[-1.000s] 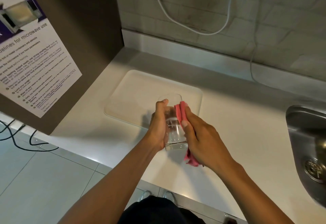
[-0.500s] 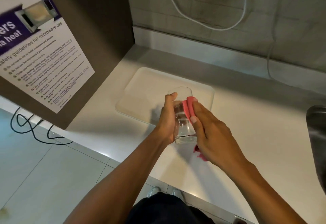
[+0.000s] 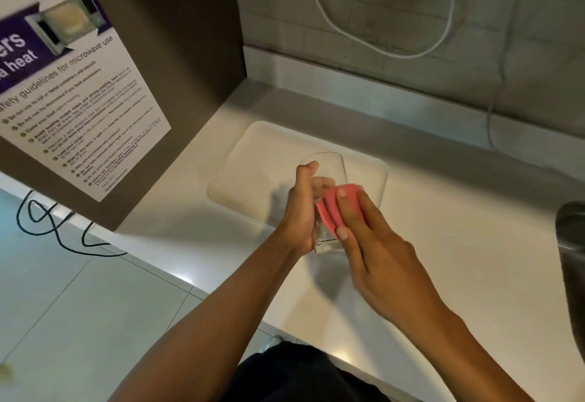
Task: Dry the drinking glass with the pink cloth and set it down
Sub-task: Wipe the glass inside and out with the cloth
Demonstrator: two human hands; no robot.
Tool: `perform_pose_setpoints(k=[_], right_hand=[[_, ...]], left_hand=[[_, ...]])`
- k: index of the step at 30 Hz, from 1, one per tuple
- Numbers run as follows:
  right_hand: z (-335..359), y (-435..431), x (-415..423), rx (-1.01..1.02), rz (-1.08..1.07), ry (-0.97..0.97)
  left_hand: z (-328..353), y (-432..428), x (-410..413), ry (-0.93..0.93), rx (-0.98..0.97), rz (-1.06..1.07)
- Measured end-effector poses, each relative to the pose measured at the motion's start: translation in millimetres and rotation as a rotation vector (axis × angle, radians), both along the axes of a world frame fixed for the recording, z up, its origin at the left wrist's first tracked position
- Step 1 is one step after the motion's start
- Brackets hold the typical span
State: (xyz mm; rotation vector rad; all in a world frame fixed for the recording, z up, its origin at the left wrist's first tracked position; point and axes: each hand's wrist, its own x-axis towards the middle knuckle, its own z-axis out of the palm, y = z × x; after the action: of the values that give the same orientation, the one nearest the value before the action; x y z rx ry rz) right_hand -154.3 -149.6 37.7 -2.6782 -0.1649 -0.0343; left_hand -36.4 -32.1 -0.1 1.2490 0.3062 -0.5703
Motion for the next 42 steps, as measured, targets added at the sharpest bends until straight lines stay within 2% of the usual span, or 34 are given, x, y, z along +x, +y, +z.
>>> perform_pose_setpoints(k=[2, 6, 8, 12, 14, 18, 21, 24, 27, 31, 36, 42], right_hand=[[-4.0, -2.5, -2.3, 0.047, -0.011, 0.053], [-0.6, -13.5, 21.0, 0.233, -0.134, 0.068], [4.6, -13.4, 26.0, 0.181, -0.130, 0.032], [-2.5, -7.4, 10.7, -0.008, 0.020, 0.051], [-8.8, -11.7, 12.0, 0.067, -0.006, 0.076], [-2.8, -17.8, 35.6, 0.247, -0.111, 0.029], [4.6, -13.7, 37.8, 0.136, -0.076, 0.011], [0.6, -10.4, 22.4, 0.000, 0.059, 0.035], [-6.9, -15.5, 21.0, 0.044, 0.036, 0.092], [-0.9, -21.1, 43.6, 0.159, -0.142, 0.064], [11.9, -11.8, 40.5, 0.048, -0.053, 0.031], [12.1, -7.0, 41.3, 0.054, -0.116, 0.048]], left_hand=[[0.2, 0.4, 5.6, 0.011, 0.024, 0.038], [-3.9, -6.1, -2.1, 0.029, -0.034, -0.032], [-4.2, -9.1, -1.0, 0.029, -0.043, -0.029], [0.6, -8.0, 12.7, 0.032, -0.005, 0.049], [0.2, -6.4, 13.6, 0.037, 0.017, 0.051], [-7.2, -8.2, 3.6, 0.092, -0.090, -0.006], [-5.3, -7.4, 4.6, 0.092, -0.153, 0.003], [-1.4, -2.9, 13.0, 0.043, -0.104, 0.053], [-3.8, -4.4, 12.4, 0.037, -0.019, 0.063], [-11.1, -16.6, -2.4, -0.012, 0.020, -0.006], [-5.1, -13.5, 7.8, 0.022, -0.068, 0.025], [-8.9, -8.4, 14.6, -0.009, -0.056, -0.063]])
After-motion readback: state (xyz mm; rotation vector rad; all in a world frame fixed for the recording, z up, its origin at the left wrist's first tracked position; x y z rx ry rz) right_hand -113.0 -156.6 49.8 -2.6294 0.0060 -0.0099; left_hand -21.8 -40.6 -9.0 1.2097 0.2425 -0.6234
